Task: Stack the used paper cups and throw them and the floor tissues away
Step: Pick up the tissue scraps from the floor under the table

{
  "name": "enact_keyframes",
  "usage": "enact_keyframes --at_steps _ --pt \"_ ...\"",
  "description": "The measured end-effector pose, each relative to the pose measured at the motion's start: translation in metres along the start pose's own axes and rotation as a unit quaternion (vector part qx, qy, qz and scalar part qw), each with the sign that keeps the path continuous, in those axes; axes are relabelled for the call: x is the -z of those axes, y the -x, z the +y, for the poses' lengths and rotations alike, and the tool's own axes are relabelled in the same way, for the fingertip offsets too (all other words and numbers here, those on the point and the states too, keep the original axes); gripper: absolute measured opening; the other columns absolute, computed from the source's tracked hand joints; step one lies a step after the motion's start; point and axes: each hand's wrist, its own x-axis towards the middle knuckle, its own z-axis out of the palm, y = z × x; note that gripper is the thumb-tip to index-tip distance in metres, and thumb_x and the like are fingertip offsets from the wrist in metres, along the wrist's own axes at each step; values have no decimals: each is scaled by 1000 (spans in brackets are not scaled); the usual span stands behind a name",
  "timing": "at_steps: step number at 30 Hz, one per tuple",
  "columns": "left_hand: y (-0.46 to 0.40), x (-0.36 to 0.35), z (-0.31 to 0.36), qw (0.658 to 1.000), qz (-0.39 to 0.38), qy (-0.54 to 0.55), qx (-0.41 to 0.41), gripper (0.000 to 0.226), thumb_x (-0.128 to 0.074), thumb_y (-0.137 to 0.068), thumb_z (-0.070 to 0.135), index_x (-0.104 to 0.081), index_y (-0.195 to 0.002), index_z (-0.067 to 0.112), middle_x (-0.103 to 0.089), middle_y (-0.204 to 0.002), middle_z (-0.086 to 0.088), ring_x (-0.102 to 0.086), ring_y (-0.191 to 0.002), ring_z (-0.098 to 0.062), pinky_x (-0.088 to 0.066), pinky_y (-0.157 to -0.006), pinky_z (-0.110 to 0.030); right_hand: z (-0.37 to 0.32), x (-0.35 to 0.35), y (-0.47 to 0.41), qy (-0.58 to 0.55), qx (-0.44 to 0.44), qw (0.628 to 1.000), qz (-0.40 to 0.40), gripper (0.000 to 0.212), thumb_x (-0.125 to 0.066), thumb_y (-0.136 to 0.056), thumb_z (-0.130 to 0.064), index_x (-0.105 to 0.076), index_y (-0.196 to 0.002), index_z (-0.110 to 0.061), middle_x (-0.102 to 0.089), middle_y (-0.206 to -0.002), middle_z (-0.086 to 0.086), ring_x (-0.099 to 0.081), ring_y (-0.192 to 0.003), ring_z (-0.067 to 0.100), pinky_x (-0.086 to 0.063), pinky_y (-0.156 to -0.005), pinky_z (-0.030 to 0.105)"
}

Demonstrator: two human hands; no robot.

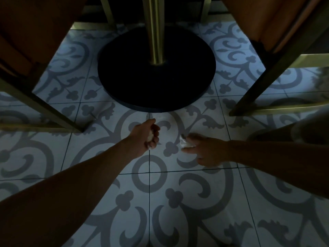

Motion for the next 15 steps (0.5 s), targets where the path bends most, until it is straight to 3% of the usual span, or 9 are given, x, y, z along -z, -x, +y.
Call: enact_keyframes --at_steps 3,5,6,8,10,13,15 --pt "1 1 0 1000 -1 5 -6 38 -52 -98 32 -57 -66 13 -54 -51 -3 -48 -36 -13 -31 -32 -17 -7 -1 -3 92 10 996 -9 48 -45 -95 -15 -40 -143 -14 -18 -156 18 -17 -142 41 -27 -112 54" --pt "3 1 1 1000 -1 12 -8 36 -53 -97 31 -57 -66 12 -54 -52 -3 -49 -37 -13 -31 -32 -18 -9 2 -2 130 2 991 -28 49 -39 -97 -19 -33 -143 -4 -17 -156 20 -15 -142 40 -33 -109 50" --pt "4 0 1 1000 -1 16 -9 36 -54 -96 30 -57 -66 12 -54 -51 -3 -49 -37 -14 -31 -31 -18 -8 4 -1 122 -8 992 -34 50 -38 -97 -18 -31 -143 1 -17 -156 20 -14 -142 38 -33 -109 48" --pt "6 -2 3 1000 -6 23 -13 35 -54 -96 29 -57 -67 11 -54 -53 -4 -50 -38 -14 -32 -31 -19 -8 8 -2 110 5 992 -56 42 -38 -98 -14 -42 -134 7 -22 -153 24 -19 -140 41 -33 -109 51" --pt "10 -5 5 999 -14 28 -16 32 -53 -97 27 -57 -70 10 -53 -56 -4 -51 -42 -15 -34 -31 -20 -7 12 0 72 -10 996 -49 35 -41 -97 -7 -51 -130 2 -36 -146 24 -34 -133 42 -35 -107 52" --pt "17 -13 10 999 -30 34 -13 25 -52 -94 20 -58 -73 8 -55 -61 -6 -53 -51 -19 -38 -36 -20 -7 14 5 -13 -25 999 -25 29 -42 -97 -7 -58 -120 0 -57 -126 18 -52 -116 33 -41 -101 40" --pt "23 -18 16 997 -54 47 -11 18 -50 -89 13 -60 -76 5 -57 -66 -9 -55 -58 -22 -42 -40 -21 -4 19 9 -83 -65 994 5 28 -41 -98 -11 -59 -118 -2 -60 -120 13 -56 -111 25 -45 -97 35"
